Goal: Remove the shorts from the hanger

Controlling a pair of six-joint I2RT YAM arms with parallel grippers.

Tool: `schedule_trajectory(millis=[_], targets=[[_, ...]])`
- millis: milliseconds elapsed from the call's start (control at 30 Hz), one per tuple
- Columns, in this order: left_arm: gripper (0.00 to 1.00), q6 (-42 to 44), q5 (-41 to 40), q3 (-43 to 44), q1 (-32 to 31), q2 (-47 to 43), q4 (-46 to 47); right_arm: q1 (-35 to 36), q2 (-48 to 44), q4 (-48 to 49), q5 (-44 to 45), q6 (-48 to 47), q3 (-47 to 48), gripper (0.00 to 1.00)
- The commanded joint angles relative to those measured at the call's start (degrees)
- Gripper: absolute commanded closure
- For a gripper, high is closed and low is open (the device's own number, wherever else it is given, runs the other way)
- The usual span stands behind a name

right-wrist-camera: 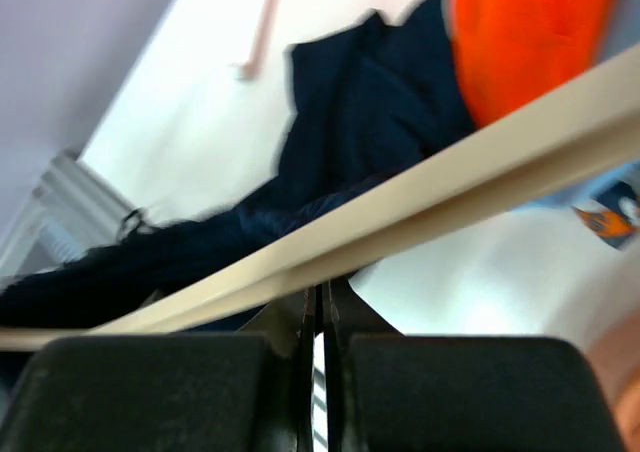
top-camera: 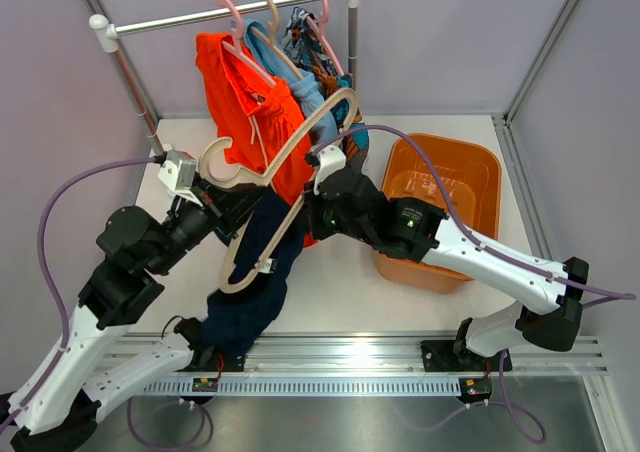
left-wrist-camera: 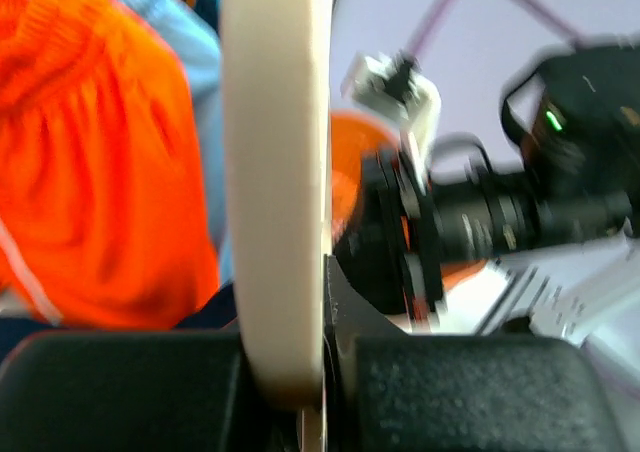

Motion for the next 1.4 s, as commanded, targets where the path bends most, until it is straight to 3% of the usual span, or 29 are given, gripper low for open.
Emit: schedule_trajectory(millis=[0, 167, 367, 533, 667, 767, 800, 900, 1033, 1200, 1267, 1300, 1367], targets=[[1.0, -4.57, -3.69, -3.0, -0.33, -1.1, 20.37, 3.88, 0.29, 2.38, 1.01, -2.48, 4.93, 1.0], [1.0, -3.61, -14.66, -3.9, -0.33, -2.42, 25.15, 5.11, -0.67, -0.16, 3.73, -4.33, 7.64, 1.0], [1.0, 3.77, -27.42, 9.1, -0.33, 2.4, 10.05, 5.02, -2.78, -8.69, 16.35, -12.31, 22.55, 1.0], [1.0, 5.54, -31.29, 9.38, -0.34, 2.15, 5.46, 4.94, -4.1, -8.71, 32.8, -25.91, 37.69, 1.0], [1.0, 5.71, -32.35, 8.59, -0.33, 1.97, 2.39, 5.02, -8.49, 6.12, 43.43, -41.47, 38.0, 1.0], [1.0, 5.8, -32.62, 8.68, -0.33, 2.32, 0.01, 4.94, -11.92, 23.69, 47.84, -56.24, 34.48, 1.0], [1.0, 5.98, -32.7, 8.68, -0.33, 2.24, -0.69, 4.94, -13.23, 31.39, 47.94, -62.1, 33.94, 1.0], [1.0, 6.68, -32.79, 8.85, -0.33, 2.24, -1.65, 4.94, -13.25, 40.92, 46.45, -68.56, 35.6, 1.0], [1.0, 7.03, -32.62, 9.21, -0.33, 2.59, -2.89, 4.85, -9.65, 48.6, 44.61, -81.03, 41.39, 1.0], [1.0, 7.47, -32.26, 8.94, -0.33, 2.5, -3.5, 1.34, -6.13, 42.93, 42.06, -78.88, 45.8, 1.0], [1.0, 7.65, -32.09, 8.94, -0.33, 2.5, -3.68, -4.1, -5.95, 36.42, 39.88, -69.23, 45.8, 1.0], [1.0, 7.73, -31.91, 8.94, -0.33, 2.33, -3.94, -6.47, -5.78, 28.56, 38.55, -61.54, 45.71, 1.0], [1.0, 7.91, -31.65, 9.12, -0.33, 2.5, -4.38, -12.25, -4.9, 21.75, 35.05, -55.86, 44.84, 1.0]])
